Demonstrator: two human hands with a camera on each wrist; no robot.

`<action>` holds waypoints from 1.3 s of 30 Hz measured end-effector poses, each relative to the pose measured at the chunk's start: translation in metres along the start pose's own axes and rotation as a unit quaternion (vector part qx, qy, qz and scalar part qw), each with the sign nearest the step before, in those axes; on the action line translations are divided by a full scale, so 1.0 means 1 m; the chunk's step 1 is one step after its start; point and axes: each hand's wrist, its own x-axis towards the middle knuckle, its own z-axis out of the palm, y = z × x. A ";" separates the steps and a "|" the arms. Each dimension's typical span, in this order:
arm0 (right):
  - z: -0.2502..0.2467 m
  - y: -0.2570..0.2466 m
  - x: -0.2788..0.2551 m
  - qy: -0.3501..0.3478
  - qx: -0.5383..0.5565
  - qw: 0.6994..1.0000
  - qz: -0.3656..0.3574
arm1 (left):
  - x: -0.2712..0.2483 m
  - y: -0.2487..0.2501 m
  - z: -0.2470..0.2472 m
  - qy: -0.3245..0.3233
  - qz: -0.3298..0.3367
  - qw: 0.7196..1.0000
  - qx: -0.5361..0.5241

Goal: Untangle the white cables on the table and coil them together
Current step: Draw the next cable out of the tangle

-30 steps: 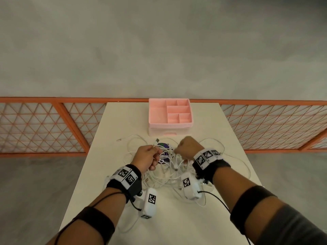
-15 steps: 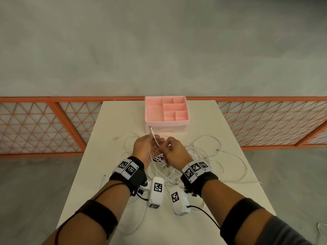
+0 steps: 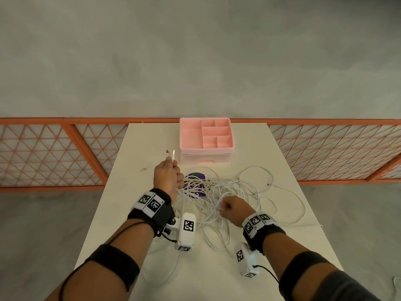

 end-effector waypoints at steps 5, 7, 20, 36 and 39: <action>-0.012 0.001 0.001 0.031 0.141 0.988 0.046 | -0.001 -0.003 0.000 -0.016 0.013 0.999 0.037; -0.023 -0.005 0.002 0.065 0.263 0.961 0.052 | -0.001 0.002 0.001 -0.032 0.014 0.998 0.056; -0.065 -0.085 0.007 0.082 0.536 0.834 -0.102 | -0.009 -0.031 0.007 -0.192 0.049 0.964 0.176; -0.075 -0.077 0.008 0.030 0.164 0.983 -0.071 | -0.001 -0.019 0.005 -0.147 0.092 0.966 0.194; -0.071 -0.083 0.005 0.060 0.135 0.985 -0.088 | -0.001 -0.025 0.001 -0.169 0.060 0.974 0.136</action>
